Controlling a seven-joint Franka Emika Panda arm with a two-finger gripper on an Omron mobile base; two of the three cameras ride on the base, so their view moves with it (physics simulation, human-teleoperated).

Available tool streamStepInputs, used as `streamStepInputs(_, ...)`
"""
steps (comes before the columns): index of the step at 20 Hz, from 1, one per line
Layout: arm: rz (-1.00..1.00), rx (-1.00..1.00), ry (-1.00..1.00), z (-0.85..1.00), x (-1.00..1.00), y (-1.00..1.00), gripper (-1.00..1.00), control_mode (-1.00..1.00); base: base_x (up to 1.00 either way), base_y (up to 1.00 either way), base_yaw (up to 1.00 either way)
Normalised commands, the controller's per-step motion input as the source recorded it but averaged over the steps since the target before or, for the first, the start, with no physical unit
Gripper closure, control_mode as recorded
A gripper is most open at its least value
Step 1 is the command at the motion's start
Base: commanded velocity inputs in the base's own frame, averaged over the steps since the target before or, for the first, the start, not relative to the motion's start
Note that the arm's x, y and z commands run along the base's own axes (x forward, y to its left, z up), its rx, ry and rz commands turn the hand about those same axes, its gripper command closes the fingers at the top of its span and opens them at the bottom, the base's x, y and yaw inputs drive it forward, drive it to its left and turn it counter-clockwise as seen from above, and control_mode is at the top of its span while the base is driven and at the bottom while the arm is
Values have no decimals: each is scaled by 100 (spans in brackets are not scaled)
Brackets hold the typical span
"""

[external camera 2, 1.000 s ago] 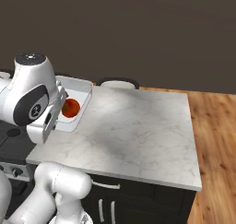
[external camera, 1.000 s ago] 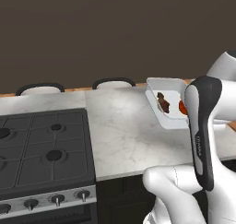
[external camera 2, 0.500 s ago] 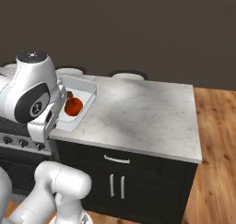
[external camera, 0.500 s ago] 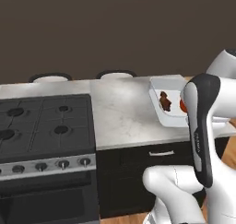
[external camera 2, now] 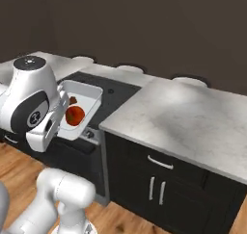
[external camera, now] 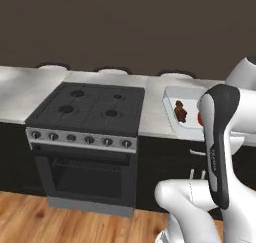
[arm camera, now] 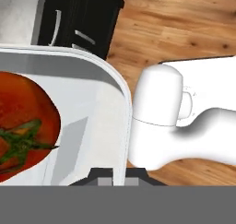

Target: Place the tupperware on the top shelf of the fridge. Make space for the tupperware among the existing items by rearranging them on the shelves if needed. Close the fridge door when finished.

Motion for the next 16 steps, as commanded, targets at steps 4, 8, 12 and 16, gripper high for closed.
streamStepInputs(4,0,0,0,0,0,0,100,100,-25,-15,63)
streamStepInputs(8,0,0,0,0,0,0,100,100,-37,-29,59)
streamStepInputs(12,0,0,0,0,0,0,100,100,-60,-37,54)
streamStepInputs(16,0,0,0,0,0,0,100,100,-43,-45,67)
